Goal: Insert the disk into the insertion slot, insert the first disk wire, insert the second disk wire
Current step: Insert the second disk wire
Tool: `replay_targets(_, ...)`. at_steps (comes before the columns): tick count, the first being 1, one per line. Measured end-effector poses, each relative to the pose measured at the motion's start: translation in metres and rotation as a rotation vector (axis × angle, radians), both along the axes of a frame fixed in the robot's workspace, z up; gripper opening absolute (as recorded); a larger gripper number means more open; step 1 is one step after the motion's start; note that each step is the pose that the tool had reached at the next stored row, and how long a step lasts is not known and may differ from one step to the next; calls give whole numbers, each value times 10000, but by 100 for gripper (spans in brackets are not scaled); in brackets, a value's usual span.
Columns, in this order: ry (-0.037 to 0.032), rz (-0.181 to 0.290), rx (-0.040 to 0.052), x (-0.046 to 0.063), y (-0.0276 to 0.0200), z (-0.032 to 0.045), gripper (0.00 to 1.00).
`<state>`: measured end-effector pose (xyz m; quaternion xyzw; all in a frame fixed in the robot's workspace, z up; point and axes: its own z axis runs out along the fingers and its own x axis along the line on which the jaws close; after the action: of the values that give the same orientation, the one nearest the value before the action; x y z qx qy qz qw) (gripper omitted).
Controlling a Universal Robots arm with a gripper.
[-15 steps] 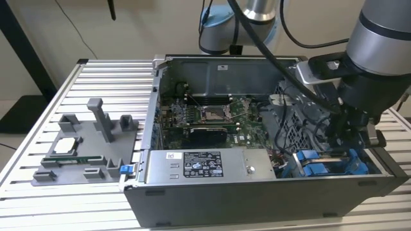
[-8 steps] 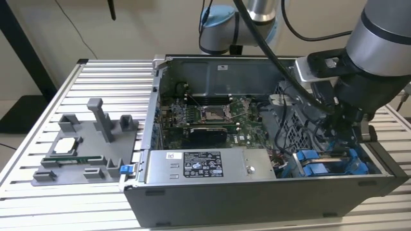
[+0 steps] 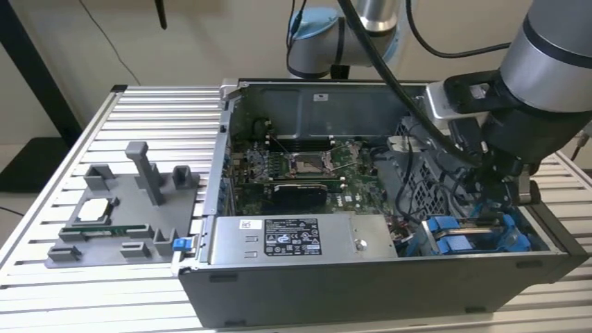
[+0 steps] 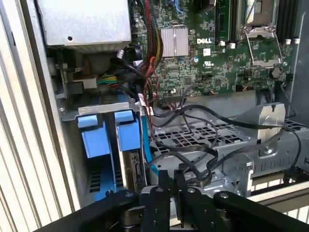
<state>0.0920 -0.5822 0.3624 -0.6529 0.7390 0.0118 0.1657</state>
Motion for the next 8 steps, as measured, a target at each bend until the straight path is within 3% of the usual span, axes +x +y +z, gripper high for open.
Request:
replay_targets(5, 38, 0, -39, 0, -14, -2, 0)
replay_targets(8, 120, 0, -244, 1, -41, -3, 0)
